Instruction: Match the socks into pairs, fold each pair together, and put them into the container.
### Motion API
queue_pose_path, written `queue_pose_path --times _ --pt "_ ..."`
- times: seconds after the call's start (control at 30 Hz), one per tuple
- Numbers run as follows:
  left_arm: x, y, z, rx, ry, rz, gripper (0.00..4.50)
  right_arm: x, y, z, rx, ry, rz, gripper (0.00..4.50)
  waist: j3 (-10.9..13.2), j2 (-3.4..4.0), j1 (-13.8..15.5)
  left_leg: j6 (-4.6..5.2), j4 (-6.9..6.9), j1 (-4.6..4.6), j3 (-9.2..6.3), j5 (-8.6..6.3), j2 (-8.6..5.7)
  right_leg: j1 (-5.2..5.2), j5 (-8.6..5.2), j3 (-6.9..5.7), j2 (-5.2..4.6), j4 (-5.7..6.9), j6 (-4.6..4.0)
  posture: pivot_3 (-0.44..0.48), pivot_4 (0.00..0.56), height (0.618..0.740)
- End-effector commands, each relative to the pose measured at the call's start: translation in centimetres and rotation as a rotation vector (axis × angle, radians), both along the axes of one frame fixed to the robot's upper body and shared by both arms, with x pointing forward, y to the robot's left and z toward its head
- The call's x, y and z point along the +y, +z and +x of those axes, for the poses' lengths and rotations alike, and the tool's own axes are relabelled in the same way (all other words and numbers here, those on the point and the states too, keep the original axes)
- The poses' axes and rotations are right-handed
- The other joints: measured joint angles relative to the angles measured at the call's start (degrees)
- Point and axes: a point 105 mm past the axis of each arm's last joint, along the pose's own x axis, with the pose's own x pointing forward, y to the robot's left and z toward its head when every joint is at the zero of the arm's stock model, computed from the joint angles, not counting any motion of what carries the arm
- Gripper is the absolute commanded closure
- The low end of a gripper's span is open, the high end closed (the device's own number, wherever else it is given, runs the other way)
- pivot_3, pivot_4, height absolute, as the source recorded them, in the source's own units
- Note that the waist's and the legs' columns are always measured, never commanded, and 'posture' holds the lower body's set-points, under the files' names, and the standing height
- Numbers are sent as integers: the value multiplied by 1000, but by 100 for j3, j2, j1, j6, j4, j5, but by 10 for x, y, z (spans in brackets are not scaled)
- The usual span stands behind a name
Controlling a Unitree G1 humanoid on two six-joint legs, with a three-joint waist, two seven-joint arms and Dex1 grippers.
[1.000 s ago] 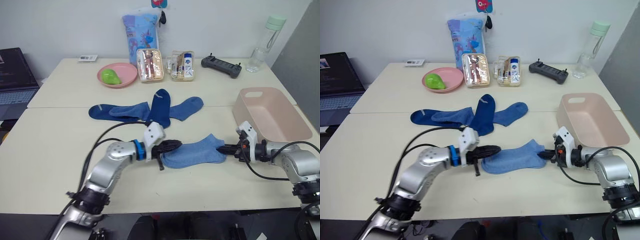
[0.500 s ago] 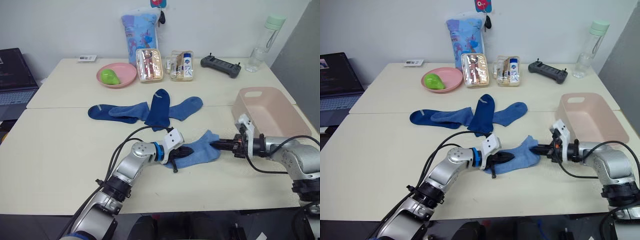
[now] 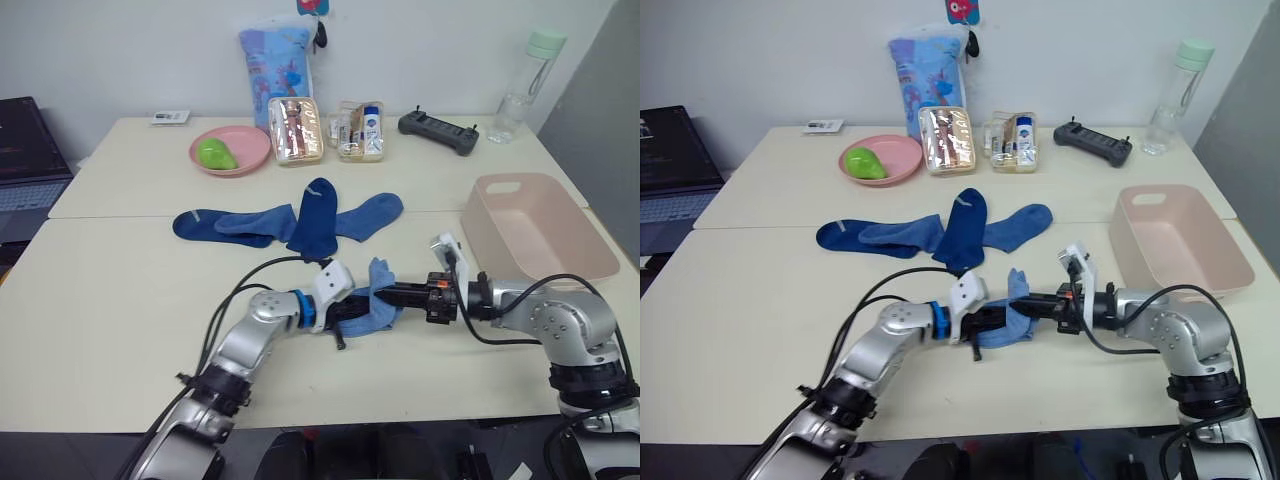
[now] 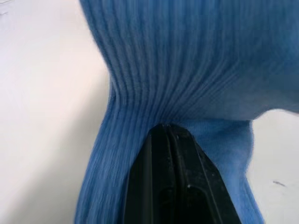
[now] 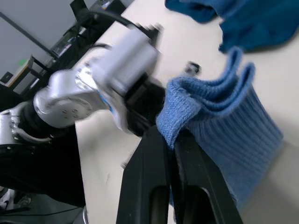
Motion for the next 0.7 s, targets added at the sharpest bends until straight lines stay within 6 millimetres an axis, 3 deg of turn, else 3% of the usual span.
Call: queue_pose_path --times 0.03,0.1,0.2,0.4,0.57,0.7 --pt "25 31 -10 -88 9 20 4452 10 6 4 -72 17 -1 4500 1 2 4 0 -1 0 0 0 5 -2 0 0 6 0 0 0 150 740" --pt "32 38 -15 -88 22 17 4452 14 6 4 -74 27 7 4500 1 2 31 0 -2 -1 -3 0 7 -2 0 -4 7 0 -1 0 150 740" --pt "58 57 -25 -86 65 14 4452 28 -1 -1 -72 79 -3 4500 2 0 34 0 4 -4 -2 0 4 4 0 -1 2 -5 0 0 150 740" --pt "91 78 -23 -97 172 8 4452 37 -17 0 -85 112 -69 4500 3 0 54 0 4 -4 -5 0 1 3 0 -6 0 -7 0 0 150 740" --pt "89 84 -22 -114 170 -26 4500 37 -10 -4 -76 145 -24 2979 3 0 53 0 3 -4 -5 0 -1 3 0 -6 -2 -9 0 0 150 740" --pt "72 94 -23 -132 135 -85 4500 36 7 -7 -75 154 31 1575 3 0 58 0 3 -5 -6 0 -1 3 0 -6 -2 -9 0 0 150 740"
